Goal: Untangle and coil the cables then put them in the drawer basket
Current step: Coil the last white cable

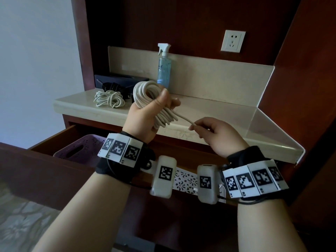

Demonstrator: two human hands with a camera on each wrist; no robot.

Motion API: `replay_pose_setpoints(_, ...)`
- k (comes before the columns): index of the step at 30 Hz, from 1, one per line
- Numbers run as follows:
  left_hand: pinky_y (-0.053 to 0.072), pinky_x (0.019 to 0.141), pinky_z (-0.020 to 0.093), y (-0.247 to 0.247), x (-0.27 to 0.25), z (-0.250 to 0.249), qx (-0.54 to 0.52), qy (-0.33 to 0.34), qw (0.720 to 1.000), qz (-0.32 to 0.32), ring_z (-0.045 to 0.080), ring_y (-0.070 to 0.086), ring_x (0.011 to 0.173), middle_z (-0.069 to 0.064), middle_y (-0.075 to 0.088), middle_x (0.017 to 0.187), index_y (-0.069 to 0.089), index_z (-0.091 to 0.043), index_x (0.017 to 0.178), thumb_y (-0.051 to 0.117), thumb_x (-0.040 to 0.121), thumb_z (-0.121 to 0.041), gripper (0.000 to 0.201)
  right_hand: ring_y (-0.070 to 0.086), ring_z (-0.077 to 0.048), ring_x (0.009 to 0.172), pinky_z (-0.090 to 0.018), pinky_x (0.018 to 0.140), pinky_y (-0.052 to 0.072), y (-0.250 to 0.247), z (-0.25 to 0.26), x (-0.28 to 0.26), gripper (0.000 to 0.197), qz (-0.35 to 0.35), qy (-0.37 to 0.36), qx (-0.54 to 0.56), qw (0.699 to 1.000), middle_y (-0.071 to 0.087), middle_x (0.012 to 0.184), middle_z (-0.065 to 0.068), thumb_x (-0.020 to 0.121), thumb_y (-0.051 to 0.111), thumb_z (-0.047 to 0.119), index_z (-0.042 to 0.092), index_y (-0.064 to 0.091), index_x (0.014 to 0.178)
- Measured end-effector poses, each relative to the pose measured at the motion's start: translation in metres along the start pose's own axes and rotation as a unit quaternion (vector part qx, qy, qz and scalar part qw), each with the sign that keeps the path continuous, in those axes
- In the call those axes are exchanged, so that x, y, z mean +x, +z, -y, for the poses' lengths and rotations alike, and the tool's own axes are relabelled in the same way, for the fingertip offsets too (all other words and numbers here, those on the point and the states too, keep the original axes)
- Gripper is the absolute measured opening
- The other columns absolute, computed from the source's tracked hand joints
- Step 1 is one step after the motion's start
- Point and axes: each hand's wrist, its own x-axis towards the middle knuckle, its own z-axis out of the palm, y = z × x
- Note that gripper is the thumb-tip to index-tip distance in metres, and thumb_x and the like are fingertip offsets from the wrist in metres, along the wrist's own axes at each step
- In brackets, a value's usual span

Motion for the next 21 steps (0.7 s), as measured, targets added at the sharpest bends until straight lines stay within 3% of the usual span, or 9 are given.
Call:
replay_pose_setpoints(2,0.053,0.086,0.044,0.000,0.003,0.000,-0.031,-0.012,0.999,-0.030,0.013,0.060,0.060,-0.002,0.057,0.059,0.067,-0.021,0.058,0.070,0.083,-0.019,0.024,0.051,0.004,0.070,-0.005,0.058,0.035,0.000,-0.003,-0.003,0.017,0.001,0.002,-0.028,1.000,0.056,0.077,0.014,0.094,0.049,0.025,0.024,0.066,0.098)
replay_pose_setpoints(5,0.055,0.069,0.033,-0.001,0.010,0.002,-0.047,-0.044,0.994,-0.088,0.012,0.055,0.054,-0.001,0.053,0.056,0.065,-0.019,0.054,0.061,0.078,-0.018,0.024,0.052,-0.004,0.081,-0.012,0.069,0.038,0.000,-0.004,-0.007,0.020,0.014,0.004,-0.048,0.999,0.059,0.085,0.015,0.094,0.049,0.027,0.026,0.067,0.103)
replay_pose_setpoints(7,0.053,0.064,0.031,-0.004,0.014,0.005,-0.037,-0.064,0.989,-0.125,0.013,0.054,0.053,-0.001,0.054,0.056,0.064,-0.015,0.059,0.065,0.074,-0.019,0.016,0.051,-0.002,0.079,-0.018,0.069,0.038,-0.002,-0.003,-0.010,0.021,0.023,0.008,-0.061,0.998,0.060,0.088,0.014,0.094,0.049,0.028,0.028,0.067,0.104)
replay_pose_setpoints(9,0.052,0.063,0.030,-0.006,0.016,0.008,-0.031,-0.073,0.987,-0.138,0.013,0.055,0.054,-0.001,0.054,0.057,0.060,-0.012,0.066,0.067,0.075,-0.018,0.013,0.048,0.001,0.072,-0.017,0.065,0.037,-0.005,-0.004,-0.012,0.020,0.022,0.012,-0.073,0.997,0.058,0.082,0.017,0.094,0.049,0.029,0.029,0.067,0.102)
replay_pose_setpoints(12,0.052,0.069,0.029,-0.004,0.016,0.009,-0.061,-0.052,0.992,-0.099,0.012,0.061,0.065,-0.002,0.060,0.063,0.066,-0.015,0.067,0.061,0.081,-0.019,0.015,0.049,0.000,0.063,-0.019,0.061,0.039,-0.006,-0.002,-0.013,0.021,0.011,0.012,-0.053,0.998,0.058,0.072,0.013,0.094,0.047,0.034,0.027,0.066,0.100)
replay_pose_setpoints(14,0.052,0.072,0.024,0.002,0.015,0.009,-0.044,-0.038,0.997,-0.048,0.010,0.065,0.080,-0.005,0.067,0.074,0.063,-0.014,0.080,0.064,0.081,-0.026,0.012,0.049,0.000,0.053,-0.019,0.058,0.040,-0.003,0.002,-0.010,0.024,0.008,0.010,-0.003,1.000,0.059,0.066,0.009,0.094,0.045,0.037,0.024,0.063,0.102)
replay_pose_setpoints(17,0.051,0.060,0.022,0.012,0.015,0.008,-0.005,-0.042,0.998,0.045,0.009,0.062,0.070,0.003,0.061,0.086,0.059,-0.013,0.091,0.086,0.057,-0.046,0.054,0.046,-0.007,0.045,-0.019,0.052,0.039,0.001,0.012,-0.006,0.031,0.031,0.031,0.097,0.994,0.054,0.058,0.006,0.096,0.038,0.041,0.020,0.061,0.100)
replay_pose_setpoints(21,0.055,0.060,0.031,0.018,0.016,0.006,0.031,-0.047,0.994,0.097,0.013,0.062,0.064,0.001,0.061,0.080,0.065,-0.018,0.086,0.087,0.049,-0.050,0.053,0.044,-0.012,0.048,-0.019,0.050,0.038,-0.005,0.021,-0.003,0.054,0.061,0.066,0.228,0.970,0.042,0.054,0.004,0.096,0.024,0.050,0.010,0.061,0.099)
